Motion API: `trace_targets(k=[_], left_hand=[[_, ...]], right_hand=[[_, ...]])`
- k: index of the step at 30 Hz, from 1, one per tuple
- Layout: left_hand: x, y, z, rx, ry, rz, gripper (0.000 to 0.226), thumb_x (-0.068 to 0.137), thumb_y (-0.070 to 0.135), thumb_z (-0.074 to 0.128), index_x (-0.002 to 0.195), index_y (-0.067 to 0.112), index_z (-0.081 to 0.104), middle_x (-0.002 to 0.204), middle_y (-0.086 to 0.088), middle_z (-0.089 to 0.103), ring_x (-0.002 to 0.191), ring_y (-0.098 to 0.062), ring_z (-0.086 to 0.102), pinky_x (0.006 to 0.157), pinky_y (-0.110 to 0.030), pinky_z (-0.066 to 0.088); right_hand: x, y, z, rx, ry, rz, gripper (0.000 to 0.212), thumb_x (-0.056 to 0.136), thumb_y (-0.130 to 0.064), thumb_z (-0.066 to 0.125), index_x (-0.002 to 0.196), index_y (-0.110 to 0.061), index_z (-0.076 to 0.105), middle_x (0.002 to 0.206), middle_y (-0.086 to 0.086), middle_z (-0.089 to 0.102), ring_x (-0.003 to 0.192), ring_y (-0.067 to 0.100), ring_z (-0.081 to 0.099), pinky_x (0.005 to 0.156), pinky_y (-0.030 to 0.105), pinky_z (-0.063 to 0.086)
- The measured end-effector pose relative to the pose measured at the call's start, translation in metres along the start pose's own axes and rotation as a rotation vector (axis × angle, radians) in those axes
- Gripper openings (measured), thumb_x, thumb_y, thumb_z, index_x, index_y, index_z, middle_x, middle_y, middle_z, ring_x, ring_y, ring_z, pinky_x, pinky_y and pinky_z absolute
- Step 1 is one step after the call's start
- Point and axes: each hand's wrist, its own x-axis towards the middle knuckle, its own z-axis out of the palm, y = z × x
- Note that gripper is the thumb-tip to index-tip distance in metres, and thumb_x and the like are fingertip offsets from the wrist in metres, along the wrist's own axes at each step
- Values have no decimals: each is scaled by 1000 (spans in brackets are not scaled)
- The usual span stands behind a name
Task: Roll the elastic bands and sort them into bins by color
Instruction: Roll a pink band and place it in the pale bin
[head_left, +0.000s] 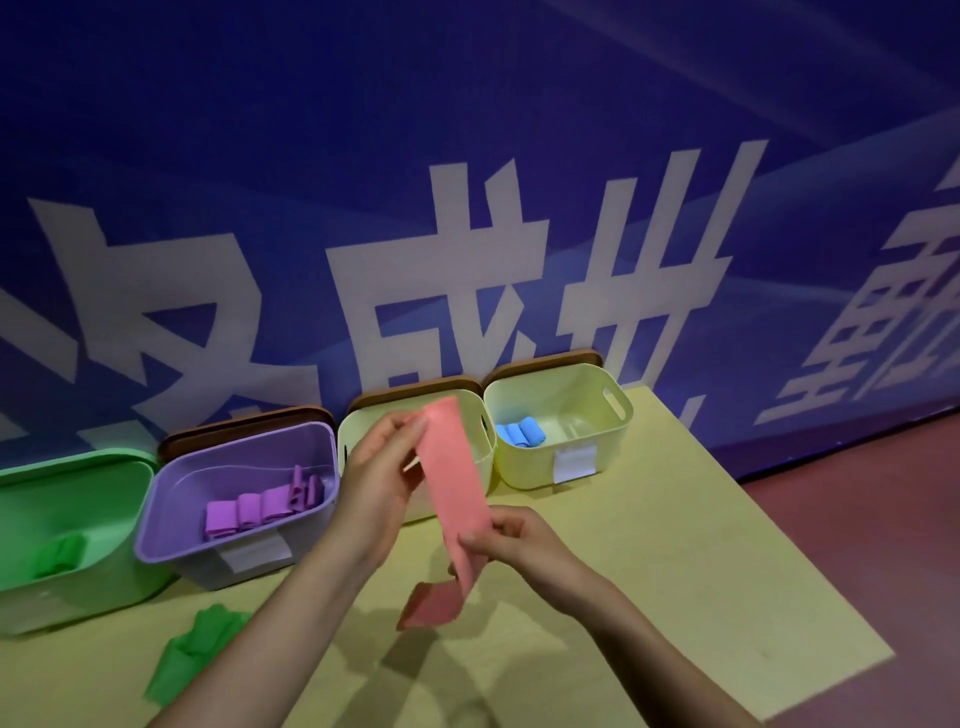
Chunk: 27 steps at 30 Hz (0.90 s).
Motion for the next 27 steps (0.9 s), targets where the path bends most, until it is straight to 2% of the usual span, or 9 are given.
trace_targets(k=[2, 4, 6, 7, 10, 13, 17, 23, 27], left_hand=[[9, 5, -10, -107, 60, -12, 15, 97, 13, 46, 82, 17, 51, 75, 2, 59, 69, -8, 55, 66, -26, 41], [16, 9, -22, -204, 102, -19, 12, 98, 16, 44, 88, 18, 49, 84, -1, 62, 80, -12, 57, 71, -29, 43], [24, 13, -36, -342, 126, -48, 7, 99, 19, 44, 101, 16, 50, 98, -9, 66, 93, -19, 64, 77, -32, 51], [27, 16, -43, -420, 129, -51, 15, 98, 20, 45, 111, 14, 50, 104, -13, 67, 96, -21, 67, 80, -35, 55], [37, 30, -64, -566, 163, 17, 35, 97, 22, 45, 130, 10, 47, 106, -14, 67, 90, -20, 71, 82, -33, 57], [46, 43, -85, -609, 246, 147, 36, 99, 20, 41, 133, 6, 40, 105, -13, 63, 83, -16, 70, 74, -28, 57], [48, 41, -91, -553, 309, 141, 45, 102, 27, 38, 142, 7, 38, 110, -7, 62, 86, -13, 70, 75, -25, 54], [44, 42, -68, -541, 248, 78, 37, 102, 28, 38, 133, 13, 51, 88, 6, 71, 79, -8, 70, 73, -23, 52], [23, 33, -34, -261, 148, 75, 20, 102, 23, 37, 102, 19, 57, 77, 4, 70, 71, -11, 66, 70, -25, 52]], right_hand=[[1, 4, 2, 27, 17, 12, 9, 84, -19, 64, 81, -19, 73, 75, 0, 70, 68, 12, 63, 70, 22, 48], [3, 9, 1, 35, 26, 33, 8, 83, -23, 67, 79, -17, 71, 70, 4, 67, 61, 16, 61, 65, 27, 48], [6, 14, 1, 29, 31, 66, 10, 81, -26, 71, 79, -17, 69, 66, 5, 65, 55, 18, 59, 58, 28, 48], [8, 16, 0, 8, 35, 81, 9, 82, -25, 71, 79, -17, 68, 65, 2, 64, 54, 15, 58, 55, 26, 48], [9, 25, -1, -116, 49, 95, 13, 83, -23, 72, 74, -17, 64, 63, -6, 61, 53, 7, 54, 53, 19, 41], [4, 33, -2, -106, 46, 104, 25, 82, -28, 70, 73, -7, 61, 58, 7, 57, 46, 13, 49, 49, 24, 40], [5, 33, -3, -94, 63, 68, 23, 88, -17, 68, 66, -13, 60, 52, 4, 57, 49, 15, 50, 57, 24, 44], [-5, 43, -18, -184, 156, 120, 15, 87, -14, 68, 72, -11, 66, 62, 1, 61, 61, 12, 54, 64, 21, 43], [-8, 44, -27, -499, 150, 190, 4, 85, -18, 68, 88, -21, 68, 67, -12, 58, 63, 1, 50, 67, 22, 42]])
